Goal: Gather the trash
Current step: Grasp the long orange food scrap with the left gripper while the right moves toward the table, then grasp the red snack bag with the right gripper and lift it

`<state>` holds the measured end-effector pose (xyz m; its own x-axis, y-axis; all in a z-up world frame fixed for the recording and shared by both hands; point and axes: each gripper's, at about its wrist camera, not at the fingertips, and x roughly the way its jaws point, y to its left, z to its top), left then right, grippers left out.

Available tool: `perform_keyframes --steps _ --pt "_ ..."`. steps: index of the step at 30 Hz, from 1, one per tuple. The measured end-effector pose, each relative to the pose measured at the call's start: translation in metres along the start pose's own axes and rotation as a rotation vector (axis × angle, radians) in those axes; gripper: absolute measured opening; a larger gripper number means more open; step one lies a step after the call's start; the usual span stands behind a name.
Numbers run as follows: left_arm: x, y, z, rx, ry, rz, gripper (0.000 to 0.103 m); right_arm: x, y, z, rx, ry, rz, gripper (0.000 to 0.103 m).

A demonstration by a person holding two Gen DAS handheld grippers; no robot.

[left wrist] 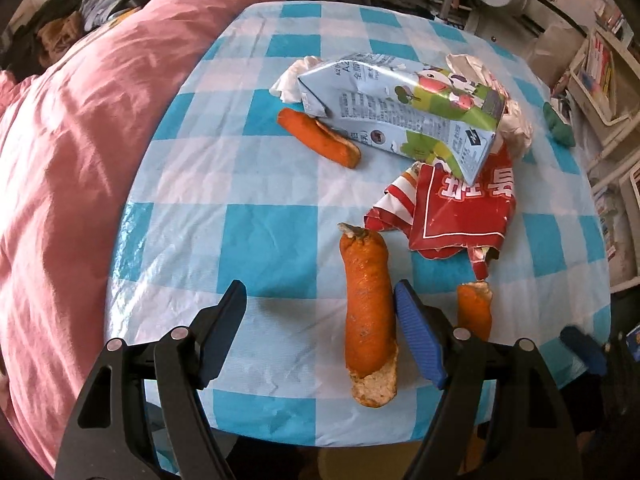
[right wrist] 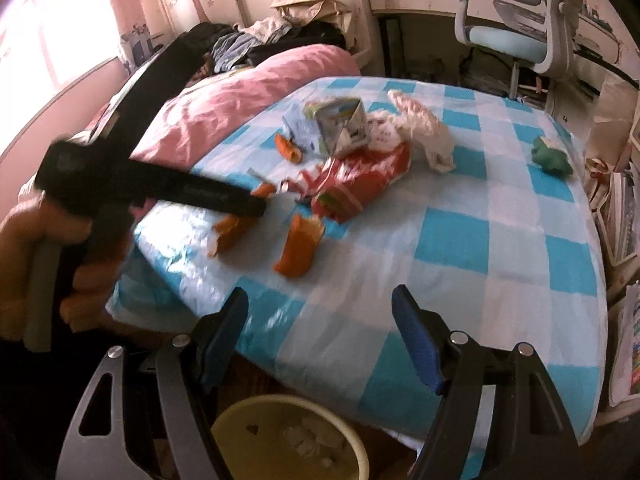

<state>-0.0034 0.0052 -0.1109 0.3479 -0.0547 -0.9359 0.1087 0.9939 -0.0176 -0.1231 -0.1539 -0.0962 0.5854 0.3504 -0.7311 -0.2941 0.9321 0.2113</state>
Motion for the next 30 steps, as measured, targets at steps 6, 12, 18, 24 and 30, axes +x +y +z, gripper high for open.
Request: perform_keyframes --steps 6,12,18,24,30 --pt "0.005 -0.022 -0.007 0.113 0.0 0.035 0.044 0.012 -0.019 0.026 0.088 -0.018 0.012 0.071" --pt "-0.016 -0.024 -0.004 0.106 -0.076 -0.02 0.02 0.037 -0.04 0.049 0.2 -0.008 0.043 0.071" --pt "-0.042 -0.029 -0.001 0.102 -0.177 -0.041 0.02 0.062 -0.055 0.063 0.311 0.007 0.084 0.066" --pt "-0.049 -0.034 0.0 0.122 -0.208 -0.033 0.02 0.078 -0.063 0.067 0.38 0.016 0.107 0.046" --pt "-0.053 -0.035 0.0 0.123 -0.225 -0.028 0.02 0.076 -0.064 0.066 0.379 0.008 0.114 0.025"
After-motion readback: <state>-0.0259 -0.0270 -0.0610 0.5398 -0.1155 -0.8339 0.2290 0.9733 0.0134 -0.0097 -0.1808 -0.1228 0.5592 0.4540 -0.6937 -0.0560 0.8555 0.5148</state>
